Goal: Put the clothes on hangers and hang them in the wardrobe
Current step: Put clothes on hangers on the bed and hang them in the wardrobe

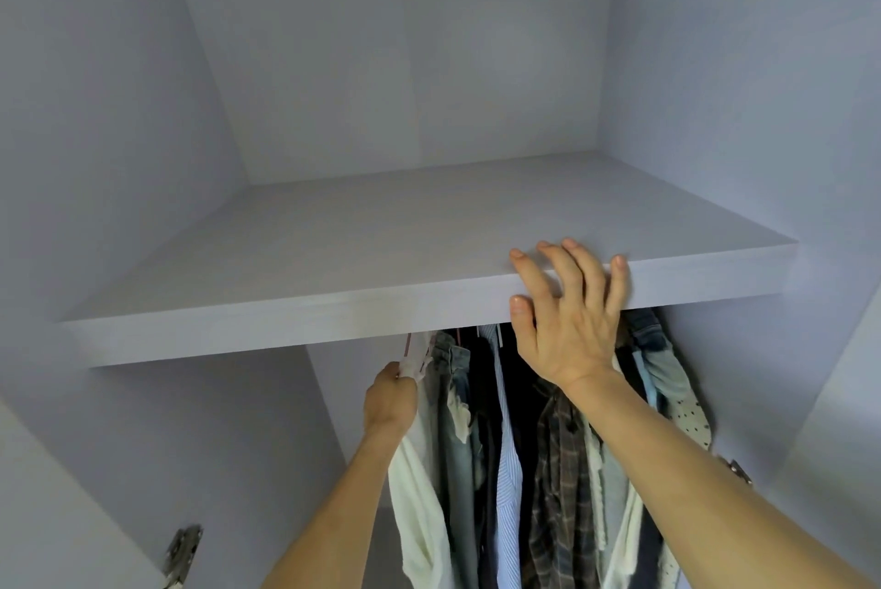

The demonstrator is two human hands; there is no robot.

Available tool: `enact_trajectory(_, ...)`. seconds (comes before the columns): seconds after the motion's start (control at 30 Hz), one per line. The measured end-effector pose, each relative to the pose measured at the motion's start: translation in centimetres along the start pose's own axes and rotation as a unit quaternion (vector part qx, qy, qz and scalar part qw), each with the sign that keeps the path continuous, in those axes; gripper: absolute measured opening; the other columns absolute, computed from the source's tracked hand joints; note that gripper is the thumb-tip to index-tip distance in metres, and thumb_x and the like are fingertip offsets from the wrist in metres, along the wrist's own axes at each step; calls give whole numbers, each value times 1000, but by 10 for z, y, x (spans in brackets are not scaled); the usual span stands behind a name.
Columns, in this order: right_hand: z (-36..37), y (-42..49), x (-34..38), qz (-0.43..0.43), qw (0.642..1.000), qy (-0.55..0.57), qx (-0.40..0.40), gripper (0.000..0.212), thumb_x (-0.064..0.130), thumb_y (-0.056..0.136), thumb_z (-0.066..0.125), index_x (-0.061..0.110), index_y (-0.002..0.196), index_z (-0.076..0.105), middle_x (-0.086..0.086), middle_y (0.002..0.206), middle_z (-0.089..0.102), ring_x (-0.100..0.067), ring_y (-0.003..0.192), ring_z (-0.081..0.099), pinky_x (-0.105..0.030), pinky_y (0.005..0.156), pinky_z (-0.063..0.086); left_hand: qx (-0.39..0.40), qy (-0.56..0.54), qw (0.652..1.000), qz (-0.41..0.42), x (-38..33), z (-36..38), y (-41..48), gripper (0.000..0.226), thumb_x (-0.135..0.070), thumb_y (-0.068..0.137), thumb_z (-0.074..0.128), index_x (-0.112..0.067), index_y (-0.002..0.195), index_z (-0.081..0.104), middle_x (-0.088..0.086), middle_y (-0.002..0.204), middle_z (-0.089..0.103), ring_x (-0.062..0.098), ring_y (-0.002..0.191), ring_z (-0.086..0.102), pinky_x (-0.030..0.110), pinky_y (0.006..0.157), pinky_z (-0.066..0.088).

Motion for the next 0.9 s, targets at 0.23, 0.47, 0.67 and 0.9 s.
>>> enact_trajectory(0.23,-1,0,1,-1,1000,0,14,45,42,99,32,29,140,46,-4,138,48,-26,137,36,-55,118,10,-83,-34,996,19,-4,-16,-10,34,-24,97,45,-12,66,37,1,60,45,19,56,41,30,54,32)
enact_trajectory(0.47,-3,0,0,5,1000,1,27,45,42,99,32,27,139,48,-6,136,52,-27,136,38,-56,118,11,-172,-79,982,29,1,-57,-22,42,-26,103,41,-8,65,42,8,61,50,22,58,48,30,55,36)
enact_trajectory(0.67,-4,2,1,13,995,-3,94,46,42,98,33,27,141,44,-8,144,42,-29,141,31,-53,119,0,-188,-53,980,34,26,-92,-41,42,-25,100,48,-11,61,42,5,57,48,18,54,43,28,52,34)
enact_trajectory(0.9,-10,-3,6,64,980,9,186,50,42,100,28,26,147,37,-10,155,31,-32,148,18,-60,120,6,-178,-58,982,19,61,-109,-100,36,-23,98,51,0,71,54,1,53,41,16,51,35,31,53,33)
Point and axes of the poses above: each hand's wrist, its own y-axis towards the middle knuckle, its own z-axis out of the palm, x = y × z, the point moved 8 cm from there along y, towards the middle knuckle
